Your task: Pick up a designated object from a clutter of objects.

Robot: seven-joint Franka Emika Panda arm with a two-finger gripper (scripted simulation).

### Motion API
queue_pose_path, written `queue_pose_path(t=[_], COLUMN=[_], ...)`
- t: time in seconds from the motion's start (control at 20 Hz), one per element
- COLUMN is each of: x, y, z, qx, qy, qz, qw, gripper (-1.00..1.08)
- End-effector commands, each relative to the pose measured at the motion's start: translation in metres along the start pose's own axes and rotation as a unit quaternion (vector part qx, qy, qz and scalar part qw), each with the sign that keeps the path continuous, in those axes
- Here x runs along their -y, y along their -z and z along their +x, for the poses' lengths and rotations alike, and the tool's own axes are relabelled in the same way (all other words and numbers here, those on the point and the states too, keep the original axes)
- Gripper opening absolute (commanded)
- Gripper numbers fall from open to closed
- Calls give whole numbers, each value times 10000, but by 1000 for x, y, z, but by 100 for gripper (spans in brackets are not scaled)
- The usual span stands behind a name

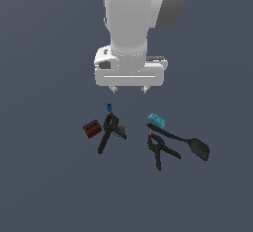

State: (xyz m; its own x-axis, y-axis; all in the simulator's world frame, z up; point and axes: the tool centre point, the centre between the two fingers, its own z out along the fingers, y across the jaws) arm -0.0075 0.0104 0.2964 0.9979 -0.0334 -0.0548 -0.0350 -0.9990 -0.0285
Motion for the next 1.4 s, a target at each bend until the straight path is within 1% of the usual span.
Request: queue_pose_path(t=[0.0,0.45,0.75,1.1,1.35], x=[0,-10,-8,6,25], y=[0,-6,-8,-32,-63], z=[0,4,4,7,7], qx=[0,-1,-3,-20,-42], qy=[0,50,94,504,1061], qz=[0,-59,-66,-132,-205], qw=[10000,10000,9999,9986,9941], gripper=[100,100,100,100,100])
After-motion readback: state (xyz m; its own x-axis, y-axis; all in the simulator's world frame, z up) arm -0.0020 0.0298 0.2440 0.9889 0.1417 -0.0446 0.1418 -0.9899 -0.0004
